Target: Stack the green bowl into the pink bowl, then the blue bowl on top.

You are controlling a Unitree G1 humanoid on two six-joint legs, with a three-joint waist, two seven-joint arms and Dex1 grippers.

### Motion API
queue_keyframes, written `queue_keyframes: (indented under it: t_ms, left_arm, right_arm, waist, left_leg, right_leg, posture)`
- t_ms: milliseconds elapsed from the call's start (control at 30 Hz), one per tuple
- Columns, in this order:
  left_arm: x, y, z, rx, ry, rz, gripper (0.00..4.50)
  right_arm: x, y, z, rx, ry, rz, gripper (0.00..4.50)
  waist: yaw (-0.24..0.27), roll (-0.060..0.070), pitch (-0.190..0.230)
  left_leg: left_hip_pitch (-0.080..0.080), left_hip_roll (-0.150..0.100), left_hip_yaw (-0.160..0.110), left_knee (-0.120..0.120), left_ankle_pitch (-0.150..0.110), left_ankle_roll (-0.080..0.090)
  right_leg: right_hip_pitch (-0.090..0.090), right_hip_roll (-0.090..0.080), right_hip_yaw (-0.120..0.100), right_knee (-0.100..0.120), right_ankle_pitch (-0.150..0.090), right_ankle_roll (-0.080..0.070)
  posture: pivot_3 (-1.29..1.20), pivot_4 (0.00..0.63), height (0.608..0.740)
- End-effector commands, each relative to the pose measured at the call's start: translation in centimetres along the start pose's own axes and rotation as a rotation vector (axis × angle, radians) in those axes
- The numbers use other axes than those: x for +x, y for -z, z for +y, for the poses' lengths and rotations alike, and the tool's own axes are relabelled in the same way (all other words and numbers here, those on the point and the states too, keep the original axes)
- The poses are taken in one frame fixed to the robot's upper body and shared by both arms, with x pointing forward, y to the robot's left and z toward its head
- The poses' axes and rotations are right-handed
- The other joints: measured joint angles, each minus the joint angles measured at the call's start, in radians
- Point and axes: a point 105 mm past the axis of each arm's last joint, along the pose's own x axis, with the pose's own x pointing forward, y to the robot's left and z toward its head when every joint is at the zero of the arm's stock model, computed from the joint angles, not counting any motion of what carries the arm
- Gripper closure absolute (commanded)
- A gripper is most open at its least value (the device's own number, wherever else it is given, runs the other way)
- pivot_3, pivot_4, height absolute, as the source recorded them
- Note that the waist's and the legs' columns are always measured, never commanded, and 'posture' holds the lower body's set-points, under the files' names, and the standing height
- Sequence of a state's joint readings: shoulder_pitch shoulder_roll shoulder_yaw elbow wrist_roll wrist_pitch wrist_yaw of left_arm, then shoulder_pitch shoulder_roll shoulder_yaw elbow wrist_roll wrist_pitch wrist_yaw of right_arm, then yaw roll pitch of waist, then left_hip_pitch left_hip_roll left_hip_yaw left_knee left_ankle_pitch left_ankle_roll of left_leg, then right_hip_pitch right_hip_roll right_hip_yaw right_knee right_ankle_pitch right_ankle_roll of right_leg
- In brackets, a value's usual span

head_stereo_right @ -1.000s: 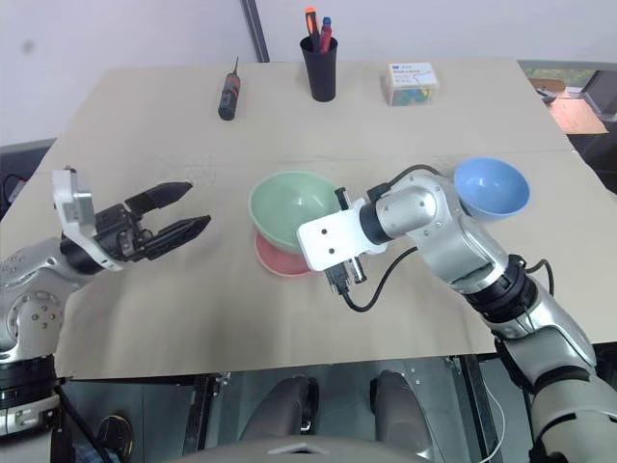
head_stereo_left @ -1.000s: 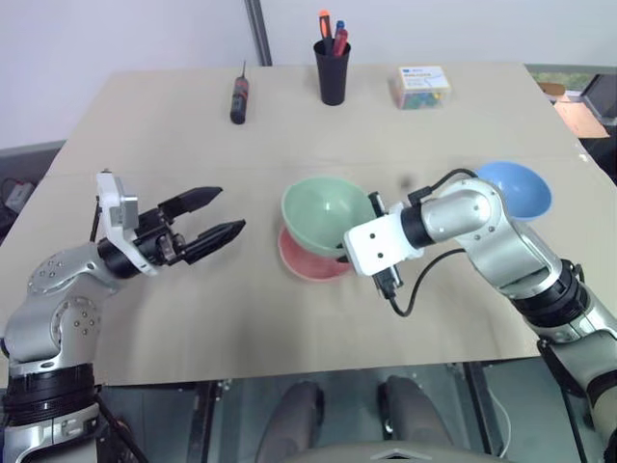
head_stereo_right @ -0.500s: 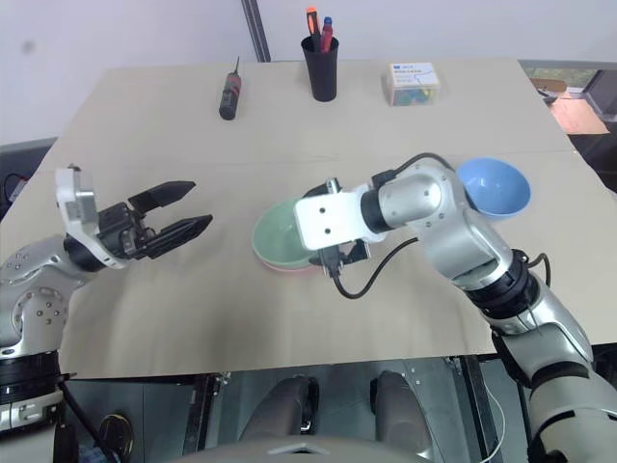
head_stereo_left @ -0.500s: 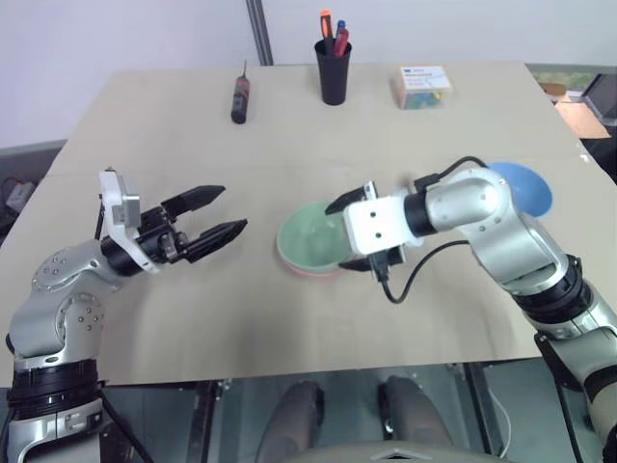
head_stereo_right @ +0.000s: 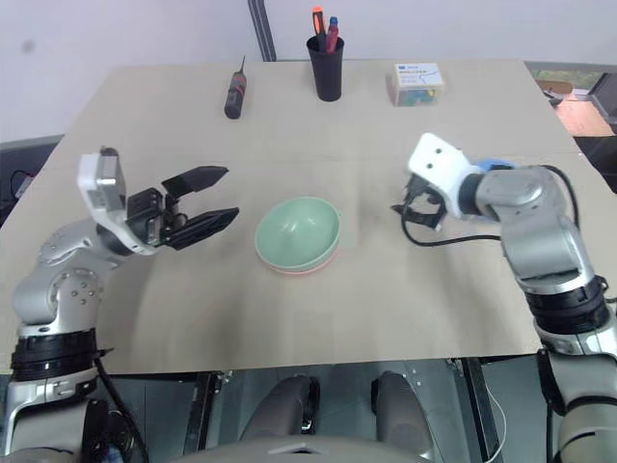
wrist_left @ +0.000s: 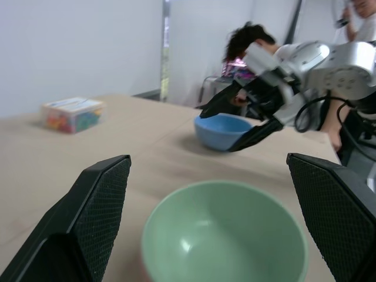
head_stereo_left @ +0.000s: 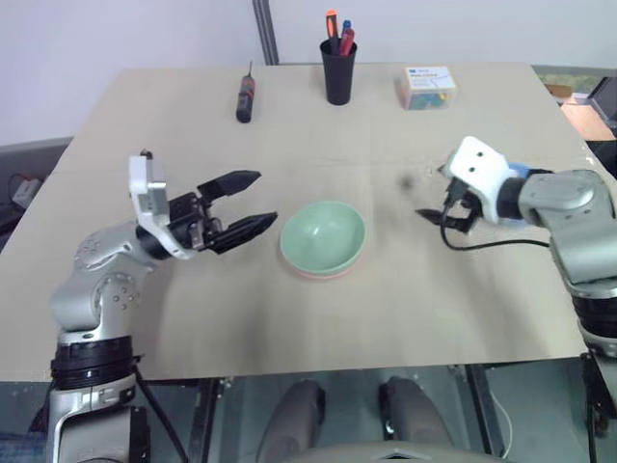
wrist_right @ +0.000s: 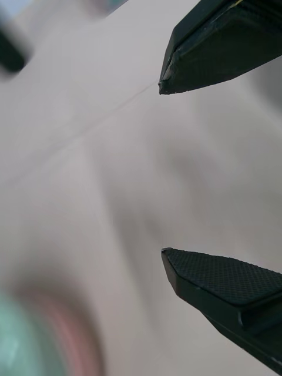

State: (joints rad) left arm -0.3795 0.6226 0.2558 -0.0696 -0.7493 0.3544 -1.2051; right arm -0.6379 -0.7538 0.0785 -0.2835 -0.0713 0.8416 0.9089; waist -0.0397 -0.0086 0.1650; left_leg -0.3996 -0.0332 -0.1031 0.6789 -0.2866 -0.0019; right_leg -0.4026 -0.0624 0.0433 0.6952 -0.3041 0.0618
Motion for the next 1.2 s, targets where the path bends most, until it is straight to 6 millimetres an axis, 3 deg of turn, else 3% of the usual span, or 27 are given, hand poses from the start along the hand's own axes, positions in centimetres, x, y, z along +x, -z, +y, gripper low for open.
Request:
queue_keyframes:
  t_ms: [33, 267, 533, 733, 833, 933, 1100, 1200]
  left_arm:
    - [0.7, -0.7, -0.5, 0.035, 0.053, -0.024, 0.0]
    - [1.6, -0.6, -0.4, 0.03, 0.095, -0.038, 0.0]
    - [2.0, -0.8, -0.2, 0.049, 0.122, -0.046, 0.0]
    - [1.9, -0.9, -0.2, 0.064, 0.121, -0.043, 0.0]
    - [1.8, -1.0, -0.1, 0.072, 0.115, -0.044, 0.0]
    - [1.9, -1.1, 0.1, 0.078, 0.112, -0.049, 0.0]
    - [1.9, -1.0, 0.1, 0.08, 0.115, -0.051, 0.0]
    - [1.6, -0.9, 0.4, 0.082, 0.103, -0.041, 0.0]
  right_arm:
    - [-2.2, 1.9, -3.4, 0.081, 0.172, 0.04, 0.11]
    - [-1.2, 6.2, -3.6, 0.24, 0.182, 0.105, 0.11]
    - [1.2, 9.2, -2.8, 0.314, 0.139, 0.134, 0.11]
    - [1.7, 9.9, -2.5, 0.314, 0.123, 0.142, 2.03]
    - [1.8, 10.0, -2.5, 0.304, 0.12, 0.142, 3.48]
    - [1.9, 9.8, -2.4, 0.308, 0.113, 0.132, 4.48]
    - [1.9, 9.1, -2.1, 0.271, 0.106, 0.116, 4.48]
    - [1.8, 6.7, -2.3, 0.175, 0.098, 0.052, 4.48]
  waist:
    - [0.0, 0.0, 0.0]
    - [-0.004, 0.0, 0.0]
    - [-0.004, 0.0, 0.0]
    - [-0.004, 0.0, 0.0]
    - [-0.004, 0.0, 0.0]
    - [-0.005, -0.001, -0.001]
    - [-0.004, -0.001, -0.001]
    - [-0.006, -0.001, -0.001]
  left_leg:
    - [0.0, 0.0, 0.0, 0.0, 0.0, 0.0]
    - [0.001, 0.001, 0.002, 0.001, 0.0, 0.0]
    - [0.001, 0.001, 0.003, 0.001, 0.0, 0.0]
    - [0.001, 0.001, 0.003, 0.001, 0.0, 0.0]
    - [0.001, 0.001, 0.003, 0.002, 0.0, 0.0]
    - [0.001, 0.002, 0.003, 0.002, 0.0, 0.0]
    - [0.001, 0.002, 0.002, 0.003, 0.0, 0.0]
    - [0.001, 0.002, 0.002, 0.003, 0.0, 0.0]
  right_leg:
    - [0.0, 0.0, 0.0, 0.0, 0.0, 0.0]
    - [0.0, 0.004, 0.002, 0.001, 0.0, 0.0]
    - [0.0, 0.005, 0.002, 0.001, 0.0, 0.0]
    - [0.0, 0.005, 0.002, 0.001, 0.0, 0.0]
    - [0.0, 0.005, 0.002, 0.001, 0.0, 0.0]
    - [0.0, 0.005, 0.003, 0.001, 0.0, 0.0]
    - [0.001, 0.006, 0.002, 0.002, 0.0, 0.0]
    - [0.001, 0.006, 0.002, 0.002, 0.0, 0.0]
  posture:
    - [0.0, 0.15, 0.74]
    - [0.0, 0.15, 0.74]
    - [0.0, 0.15, 0.74]
    - [0.0, 0.15, 0.74]
    - [0.0, 0.15, 0.74]
    - [0.0, 0.15, 0.74]
    - [0.0, 0.15, 0.74]
    - [0.0, 0.15, 0.74]
